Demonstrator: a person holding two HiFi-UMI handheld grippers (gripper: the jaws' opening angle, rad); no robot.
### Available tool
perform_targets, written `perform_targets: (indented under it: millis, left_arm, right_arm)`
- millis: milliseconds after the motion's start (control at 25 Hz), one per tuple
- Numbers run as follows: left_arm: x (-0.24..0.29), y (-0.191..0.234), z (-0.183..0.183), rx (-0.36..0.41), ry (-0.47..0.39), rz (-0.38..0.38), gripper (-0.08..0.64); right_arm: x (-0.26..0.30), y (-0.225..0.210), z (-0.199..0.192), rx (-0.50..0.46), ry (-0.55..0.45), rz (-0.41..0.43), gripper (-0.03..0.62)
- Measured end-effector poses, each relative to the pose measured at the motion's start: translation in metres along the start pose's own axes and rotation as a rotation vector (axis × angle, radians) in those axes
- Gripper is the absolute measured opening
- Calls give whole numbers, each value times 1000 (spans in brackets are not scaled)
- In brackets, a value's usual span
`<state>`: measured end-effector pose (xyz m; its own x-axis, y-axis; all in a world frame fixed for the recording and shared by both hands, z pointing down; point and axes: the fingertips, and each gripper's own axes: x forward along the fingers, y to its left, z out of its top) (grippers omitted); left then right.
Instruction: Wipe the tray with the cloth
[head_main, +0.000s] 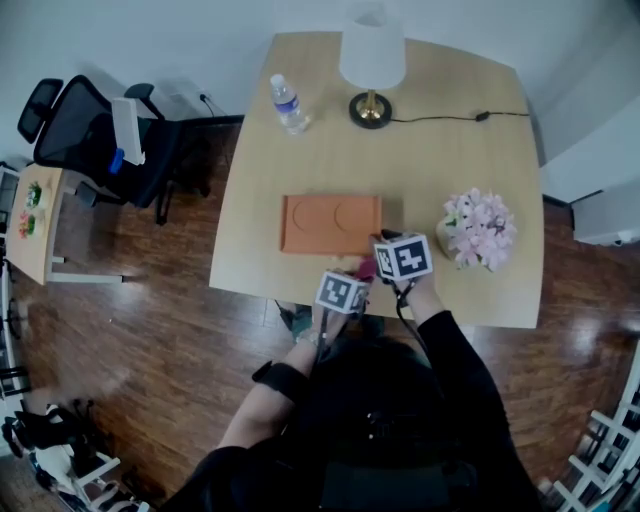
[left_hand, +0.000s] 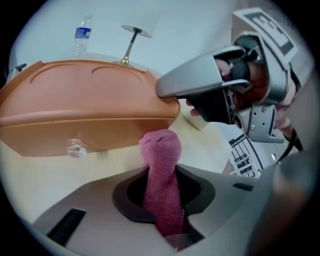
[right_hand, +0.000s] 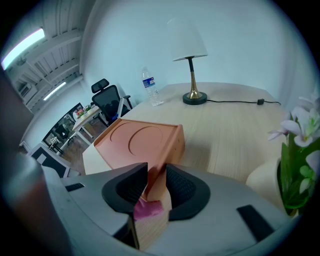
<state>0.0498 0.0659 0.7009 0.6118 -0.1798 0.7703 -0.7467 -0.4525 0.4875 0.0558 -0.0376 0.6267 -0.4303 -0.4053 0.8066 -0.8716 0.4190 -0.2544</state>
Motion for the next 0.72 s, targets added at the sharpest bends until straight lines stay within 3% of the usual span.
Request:
perform_targets:
  millis: [320,720]
  left_arm:
    - [-66,88,-22,-91,-55,150,91]
    - [-149,209,-10,-211,-186,335,91]
  right_arm:
    - [0,-5,1,37,-11,-18,126]
    - [10,6,3,93,-18,-6,130]
